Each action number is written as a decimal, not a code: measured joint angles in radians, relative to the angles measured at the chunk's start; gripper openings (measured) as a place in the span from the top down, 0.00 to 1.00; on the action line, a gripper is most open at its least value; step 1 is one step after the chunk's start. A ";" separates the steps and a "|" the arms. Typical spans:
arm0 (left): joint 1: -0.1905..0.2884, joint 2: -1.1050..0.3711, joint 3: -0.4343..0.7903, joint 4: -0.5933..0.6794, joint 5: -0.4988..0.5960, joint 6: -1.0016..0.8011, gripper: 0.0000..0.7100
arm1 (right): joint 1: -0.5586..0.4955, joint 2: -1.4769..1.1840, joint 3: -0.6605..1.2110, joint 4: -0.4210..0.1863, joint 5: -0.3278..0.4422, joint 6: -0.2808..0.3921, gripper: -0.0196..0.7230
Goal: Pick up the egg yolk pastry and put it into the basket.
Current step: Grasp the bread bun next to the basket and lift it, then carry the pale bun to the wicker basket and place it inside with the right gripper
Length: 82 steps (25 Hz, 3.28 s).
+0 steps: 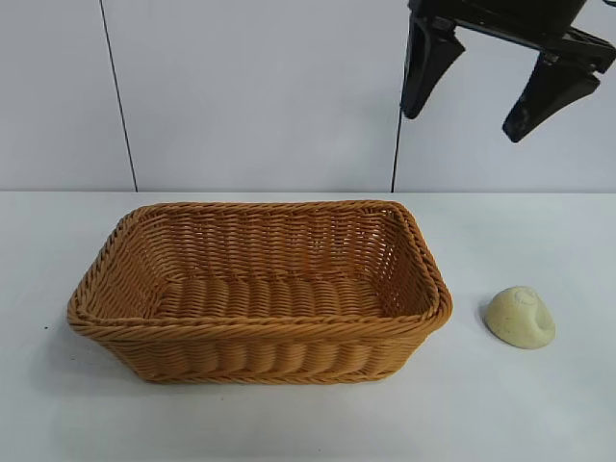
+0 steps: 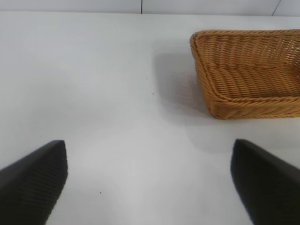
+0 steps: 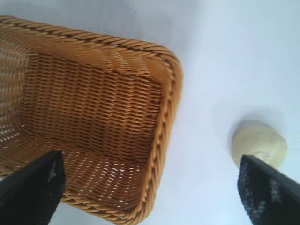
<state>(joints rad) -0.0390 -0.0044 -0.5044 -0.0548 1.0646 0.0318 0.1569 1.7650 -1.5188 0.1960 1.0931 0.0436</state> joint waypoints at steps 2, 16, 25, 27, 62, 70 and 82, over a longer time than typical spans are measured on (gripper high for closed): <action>0.000 -0.001 0.000 0.000 0.000 0.000 0.02 | -0.049 0.000 0.000 -0.007 0.005 0.000 0.04; 0.000 -0.001 0.000 0.003 0.000 0.000 0.02 | -0.155 0.090 0.027 -0.013 0.050 0.000 0.04; 0.000 -0.001 0.000 0.004 0.000 0.000 0.02 | -0.155 0.201 0.176 -0.010 -0.054 0.000 0.04; 0.000 -0.001 0.000 0.004 0.000 0.000 0.02 | -0.155 0.206 0.194 -0.010 -0.080 0.000 0.04; 0.000 -0.001 0.000 0.004 0.000 0.000 0.02 | -0.117 0.166 0.290 0.017 -0.236 0.000 0.76; 0.000 -0.001 0.000 0.004 0.000 0.000 0.02 | -0.117 -0.016 0.280 0.020 -0.199 0.000 0.76; 0.000 -0.001 0.000 0.004 -0.001 0.000 0.02 | 0.058 -0.053 0.121 0.072 -0.172 -0.001 0.76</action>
<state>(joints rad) -0.0390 -0.0052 -0.5044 -0.0506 1.0634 0.0322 0.2150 1.7115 -1.3974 0.2685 0.9213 0.0423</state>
